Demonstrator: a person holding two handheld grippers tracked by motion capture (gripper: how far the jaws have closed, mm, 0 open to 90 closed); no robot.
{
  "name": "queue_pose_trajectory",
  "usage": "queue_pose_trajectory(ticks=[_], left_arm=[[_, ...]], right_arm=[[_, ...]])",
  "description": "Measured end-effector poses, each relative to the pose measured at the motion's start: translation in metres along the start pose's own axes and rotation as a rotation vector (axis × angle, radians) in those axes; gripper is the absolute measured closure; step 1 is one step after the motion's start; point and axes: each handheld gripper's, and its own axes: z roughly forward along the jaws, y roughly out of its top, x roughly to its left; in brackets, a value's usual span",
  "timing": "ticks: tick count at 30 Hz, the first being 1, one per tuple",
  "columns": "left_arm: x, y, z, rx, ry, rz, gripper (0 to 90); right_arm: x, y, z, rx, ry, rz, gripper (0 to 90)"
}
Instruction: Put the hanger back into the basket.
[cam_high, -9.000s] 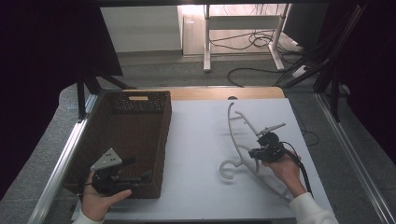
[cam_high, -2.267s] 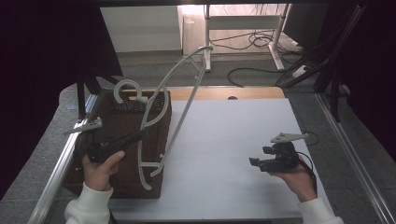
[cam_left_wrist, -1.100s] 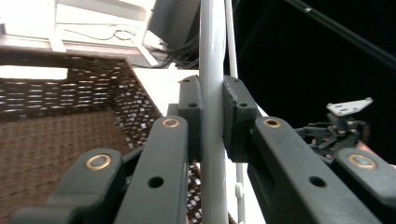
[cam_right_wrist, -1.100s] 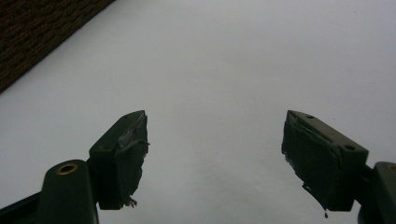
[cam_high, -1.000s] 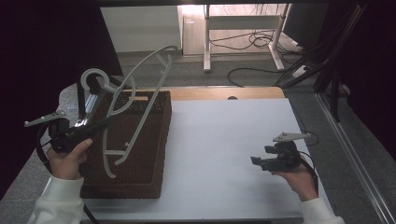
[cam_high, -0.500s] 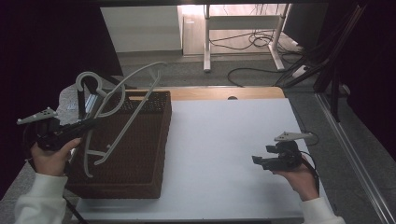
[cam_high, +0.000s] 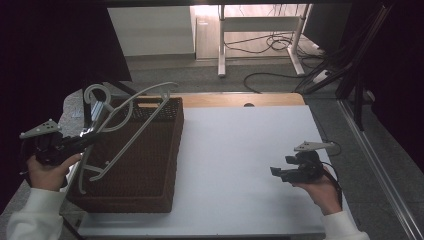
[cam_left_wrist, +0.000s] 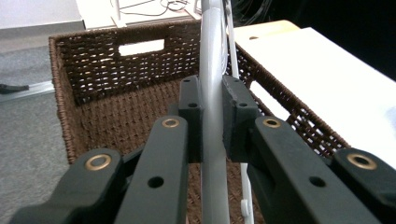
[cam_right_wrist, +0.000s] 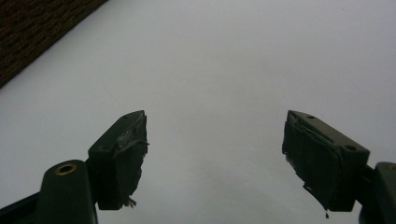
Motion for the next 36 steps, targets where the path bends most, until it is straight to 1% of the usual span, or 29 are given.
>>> queue_pose_trajectory(ticks=[5,8,9,10,11,12,14,15,16,17,18,19,21,22,24,29,31,32,33,36], left_arm=[[0.003,-0.005,0.002,0.021,0.01,0.003,80.5],[0.003,-0.008,0.007,0.041,0.02,0.009,80.5],[0.003,-0.008,0.007,0.041,0.02,0.009,80.4],[0.004,-0.01,0.011,0.061,0.033,0.015,80.4],[0.005,-0.011,0.014,0.071,0.035,0.007,80.3],[0.005,-0.011,0.014,0.071,0.035,0.007,80.0],[0.009,-0.013,0.021,0.111,0.015,-0.022,79.0],[0.01,-0.014,0.024,0.127,0.013,-0.033,58.4],[0.011,-0.015,0.028,0.151,0.01,-0.044,44.8],[0.011,-0.016,0.032,0.181,0.017,-0.049,44.8],[0.01,-0.017,0.034,0.195,0.039,-0.045,35.7],[0.009,-0.018,0.036,0.2,0.054,-0.047,31.9],[0.008,-0.019,0.038,0.204,0.045,-0.057,27.4],[0.007,-0.019,0.038,0.21,0.039,-0.055,25.4],[0.003,-0.019,0.038,0.211,0.028,-0.05,25.4],[-0.008,-0.017,0.037,0.189,-0.009,-0.042,25.9],[-0.014,-0.016,0.037,0.184,-0.022,-0.043,26.1],[-0.022,-0.015,0.038,0.173,-0.038,-0.04,26.3],[-0.022,-0.015,0.038,0.173,-0.038,-0.04,26.4],[-0.033,-0.012,0.04,0.149,-0.079,-0.043,26.6]], right_arm=[[-0.001,-0.001,0.0,0.003,-0.004,0.002,22.8],[-0.001,-0.001,0.001,0.006,0.004,0.001,22.5],[-0.001,-0.001,0.001,0.006,0.004,0.001,22.5],[-0.001,-0.001,0.001,0.007,0.003,0.004,22.5],[-0.001,-0.001,0.001,0.007,0.003,0.003,22.5],[-0.001,-0.001,0.001,0.007,0.002,0.003,22.5],[-0.001,-0.001,0.001,0.008,0.002,0.003,22.5],[-0.002,-0.001,0.002,0.009,0.003,0.002,22.4],[-0.002,-0.001,0.002,0.01,0.003,0.002,22.4],[-0.002,-0.001,0.002,0.01,0.003,0.002,22.4],[-0.002,-0.001,0.002,0.011,0.004,0.001,22.3],[-0.002,-0.001,0.002,0.012,0.005,0.001,22.3],[-0.002,-0.001,0.002,0.012,0.007,0.0,22.0],[-0.002,-0.002,0.002,0.011,0.009,0.001,22.0],[-0.002,-0.002,0.002,0.011,0.009,0.0,22.0],[-0.001,-0.002,0.002,0.014,0.008,0.0,22.0],[-0.001,-0.002,0.002,0.014,0.007,0.0,21.9],[-0.001,-0.002,0.002,0.01,0.009,0.001,21.9],[-0.001,-0.002,0.002,0.01,0.009,0.001,21.9],[-0.002,-0.002,0.002,0.008,0.012,0.003,21.6]])
